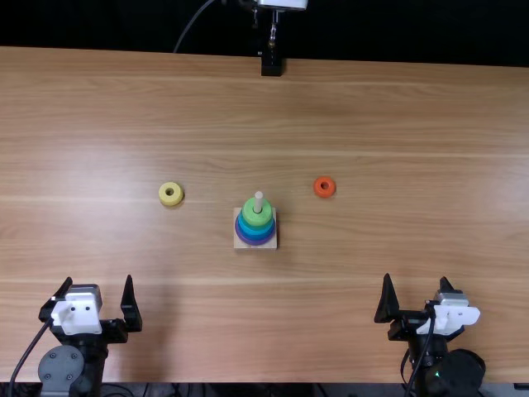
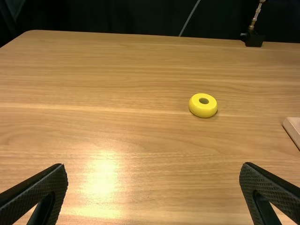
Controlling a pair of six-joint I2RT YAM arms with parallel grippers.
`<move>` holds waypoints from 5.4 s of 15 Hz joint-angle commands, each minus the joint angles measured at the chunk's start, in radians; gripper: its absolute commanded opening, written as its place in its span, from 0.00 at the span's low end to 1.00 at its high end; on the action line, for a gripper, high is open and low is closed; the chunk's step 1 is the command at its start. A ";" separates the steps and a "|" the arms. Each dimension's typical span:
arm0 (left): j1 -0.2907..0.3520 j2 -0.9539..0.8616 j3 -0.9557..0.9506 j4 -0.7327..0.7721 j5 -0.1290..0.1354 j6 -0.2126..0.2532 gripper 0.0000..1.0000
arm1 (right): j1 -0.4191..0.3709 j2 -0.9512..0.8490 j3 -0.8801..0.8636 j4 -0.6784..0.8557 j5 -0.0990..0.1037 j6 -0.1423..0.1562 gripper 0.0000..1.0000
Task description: Build the Hanoi tower: stack the rings onto the peg from bottom to top in this color order: purple, dark blue, light blue, dark green, light green, yellow, orange.
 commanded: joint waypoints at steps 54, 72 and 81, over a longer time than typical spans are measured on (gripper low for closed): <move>-0.159 2.185 1.609 -0.592 0.084 0.101 1.00 | -0.008 -0.013 -0.061 -0.075 -0.005 -0.004 1.00; -0.156 2.213 1.586 -0.537 0.086 0.099 0.71 | -0.008 -0.013 -0.061 -0.075 -0.005 -0.004 1.00; -0.151 2.196 1.592 -0.555 0.056 0.099 0.00 | -0.008 -0.013 -0.061 -0.075 -0.005 -0.006 1.00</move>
